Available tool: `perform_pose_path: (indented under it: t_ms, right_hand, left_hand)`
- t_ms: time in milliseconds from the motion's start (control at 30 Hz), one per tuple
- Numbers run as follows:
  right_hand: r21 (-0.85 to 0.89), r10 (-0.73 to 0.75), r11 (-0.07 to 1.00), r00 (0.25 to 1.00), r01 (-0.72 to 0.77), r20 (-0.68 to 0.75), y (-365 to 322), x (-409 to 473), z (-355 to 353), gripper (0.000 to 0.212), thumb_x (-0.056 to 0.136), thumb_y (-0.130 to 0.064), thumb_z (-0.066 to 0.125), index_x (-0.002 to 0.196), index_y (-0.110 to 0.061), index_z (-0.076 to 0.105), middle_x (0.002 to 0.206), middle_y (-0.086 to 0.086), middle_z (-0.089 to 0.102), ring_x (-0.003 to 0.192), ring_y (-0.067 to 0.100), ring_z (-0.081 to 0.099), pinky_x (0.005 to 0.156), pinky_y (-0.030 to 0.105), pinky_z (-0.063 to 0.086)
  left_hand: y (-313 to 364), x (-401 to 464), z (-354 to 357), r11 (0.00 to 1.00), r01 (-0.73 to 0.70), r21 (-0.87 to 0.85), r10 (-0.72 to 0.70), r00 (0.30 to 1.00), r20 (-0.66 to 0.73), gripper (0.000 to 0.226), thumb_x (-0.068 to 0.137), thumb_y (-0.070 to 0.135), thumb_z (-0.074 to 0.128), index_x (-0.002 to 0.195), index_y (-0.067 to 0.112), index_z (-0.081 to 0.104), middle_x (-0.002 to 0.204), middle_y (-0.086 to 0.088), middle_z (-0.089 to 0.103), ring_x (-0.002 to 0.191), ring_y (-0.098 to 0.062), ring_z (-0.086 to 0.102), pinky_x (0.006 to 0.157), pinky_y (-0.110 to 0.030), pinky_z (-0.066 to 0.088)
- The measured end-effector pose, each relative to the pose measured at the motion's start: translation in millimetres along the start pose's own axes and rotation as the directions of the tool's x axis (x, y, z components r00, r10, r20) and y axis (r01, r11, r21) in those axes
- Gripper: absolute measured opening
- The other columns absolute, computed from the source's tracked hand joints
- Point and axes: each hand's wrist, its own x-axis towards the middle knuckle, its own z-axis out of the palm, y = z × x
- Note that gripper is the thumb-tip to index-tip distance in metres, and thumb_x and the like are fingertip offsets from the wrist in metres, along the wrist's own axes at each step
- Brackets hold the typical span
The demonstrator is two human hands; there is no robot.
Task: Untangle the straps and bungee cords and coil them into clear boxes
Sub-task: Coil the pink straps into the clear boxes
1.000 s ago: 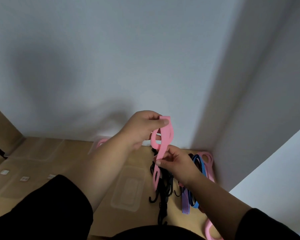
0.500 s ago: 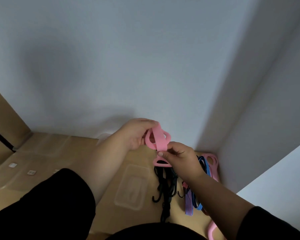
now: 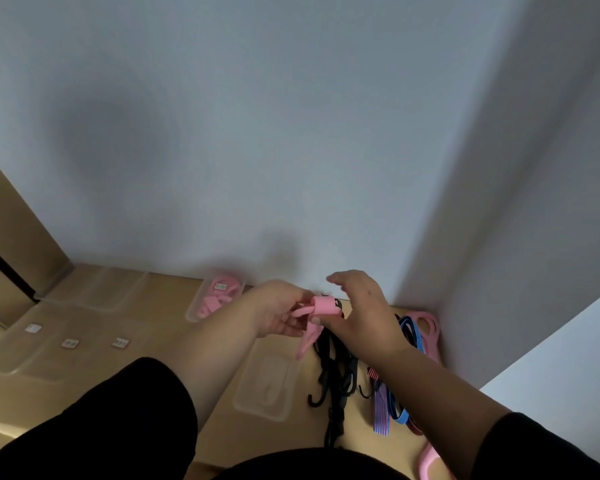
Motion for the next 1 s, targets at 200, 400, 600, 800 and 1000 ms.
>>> perform_pose_path:
  t_ms: [200,400,600,800,1000]
  right_hand:
    - [0.094,-0.039,0.995,0.984,0.023,0.176,-10.1,1.7,-3.8,0.025,0.089,-0.016,0.065,0.103,-0.035,0.069,0.099,-0.018,0.071,0.092,0.002,0.062,0.076,0.023,0.051]
    - [0.232,0.023,0.971,0.991,-0.053,0.131,-16.7,4.6,-9.8,0.047,0.087,-0.004,0.069,0.087,-0.051,0.065,0.094,-0.032,0.068,0.087,-0.003,0.065,0.072,0.009,0.048]
    - [0.294,0.061,0.95,0.987,-0.103,0.149,-20.5,9.9,-8.8,0.054,0.086,-0.006,0.07,0.085,-0.06,0.066,0.094,-0.031,0.069,0.088,-0.003,0.066,0.073,0.012,0.052]
    - [0.376,0.121,0.912,0.984,-0.163,0.133,-22.0,15.6,-6.3,0.043,0.086,-0.015,0.078,0.095,-0.055,0.065,0.094,-0.023,0.07,0.084,0.003,0.068,0.068,0.017,0.056]
    - [0.51,0.15,0.826,0.966,-0.24,0.212,-22.0,20.6,-0.7,0.052,0.083,-0.008,0.079,0.102,-0.056,0.069,0.096,-0.014,0.07,0.077,0.003,0.068,0.065,0.017,0.054]
  left_hand:
    - [-24.7,-1.7,-7.1,0.928,-0.327,0.176,0.336,0.941,-0.024,0.017,0.091,0.027,0.069,0.099,0.016,0.078,0.096,-0.005,0.077,0.09,-0.016,0.069,0.078,-0.031,0.055]
    - [-52.5,-13.2,-6.7,0.899,-0.435,0.051,0.436,0.9,-0.006,0.03,0.103,0.038,0.054,0.083,0.044,0.075,0.084,0.024,0.072,0.084,0.008,0.066,0.076,-0.01,0.048]
    - [-70.2,-8.8,-9.6,0.842,-0.529,-0.106,0.54,0.833,0.122,0.027,0.085,0.021,0.073,0.111,0.012,0.068,0.099,0.008,0.074,0.099,-0.006,0.067,0.084,-0.019,0.052]
    - [-81.9,-4.2,-7.9,0.859,-0.512,-0.008,0.51,0.854,0.104,0.044,0.07,0.028,0.081,0.113,0.025,0.073,0.112,-0.008,0.073,0.11,-0.029,0.067,0.1,-0.049,0.053]
    - [-78.2,-11.7,-1.7,0.818,-0.573,0.052,0.569,0.819,0.074,0.033,0.078,0.032,0.077,0.11,0.024,0.076,0.113,0.001,0.075,0.112,-0.016,0.068,0.098,-0.035,0.054]
